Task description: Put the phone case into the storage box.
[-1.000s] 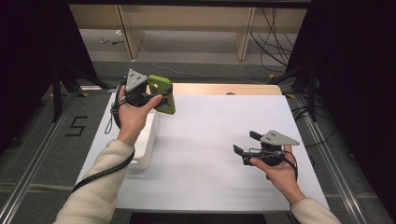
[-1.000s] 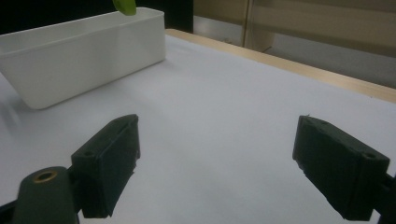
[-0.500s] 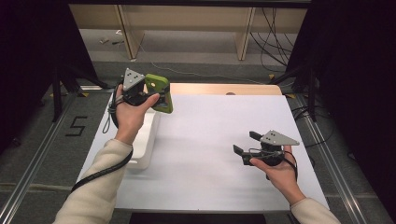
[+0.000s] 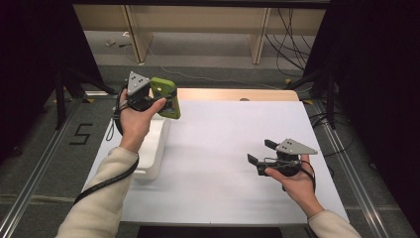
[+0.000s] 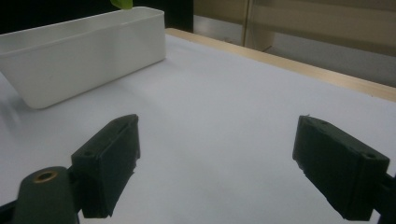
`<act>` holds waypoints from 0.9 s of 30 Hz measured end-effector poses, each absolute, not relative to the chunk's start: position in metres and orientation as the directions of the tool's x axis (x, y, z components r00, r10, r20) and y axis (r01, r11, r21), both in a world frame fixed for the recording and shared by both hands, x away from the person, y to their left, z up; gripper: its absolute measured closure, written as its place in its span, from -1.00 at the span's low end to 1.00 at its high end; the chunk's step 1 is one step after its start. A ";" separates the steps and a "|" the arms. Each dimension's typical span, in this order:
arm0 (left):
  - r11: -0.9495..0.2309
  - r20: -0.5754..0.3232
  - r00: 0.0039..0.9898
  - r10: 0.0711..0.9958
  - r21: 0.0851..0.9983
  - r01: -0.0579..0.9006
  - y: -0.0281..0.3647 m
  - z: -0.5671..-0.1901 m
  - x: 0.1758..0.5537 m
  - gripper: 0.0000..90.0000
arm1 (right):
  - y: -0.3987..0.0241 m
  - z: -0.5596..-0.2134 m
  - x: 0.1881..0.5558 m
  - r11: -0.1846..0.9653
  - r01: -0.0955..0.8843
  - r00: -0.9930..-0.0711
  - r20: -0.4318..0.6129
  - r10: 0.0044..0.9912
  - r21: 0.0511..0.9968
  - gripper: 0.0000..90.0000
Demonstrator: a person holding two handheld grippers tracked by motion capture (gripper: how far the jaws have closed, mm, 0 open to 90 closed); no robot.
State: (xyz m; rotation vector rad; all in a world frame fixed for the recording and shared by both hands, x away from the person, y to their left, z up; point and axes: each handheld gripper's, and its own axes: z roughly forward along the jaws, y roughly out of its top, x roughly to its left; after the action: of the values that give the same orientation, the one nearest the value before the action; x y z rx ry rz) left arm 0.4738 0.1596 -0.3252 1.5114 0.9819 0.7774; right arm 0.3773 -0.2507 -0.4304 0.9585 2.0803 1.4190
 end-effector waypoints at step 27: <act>-0.024 -0.049 0.409 0.911 0.985 0.172 0.171 -0.326 0.477 -0.64 | -0.250 -0.431 0.377 0.231 0.296 -0.661 0.024 0.750 0.927 -0.65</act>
State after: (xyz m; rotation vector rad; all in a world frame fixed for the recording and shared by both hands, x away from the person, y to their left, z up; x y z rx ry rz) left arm 0.4772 0.1712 -0.3258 1.4958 1.0131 0.7924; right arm 0.3775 -0.2503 -0.4314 0.9606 2.0812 1.4194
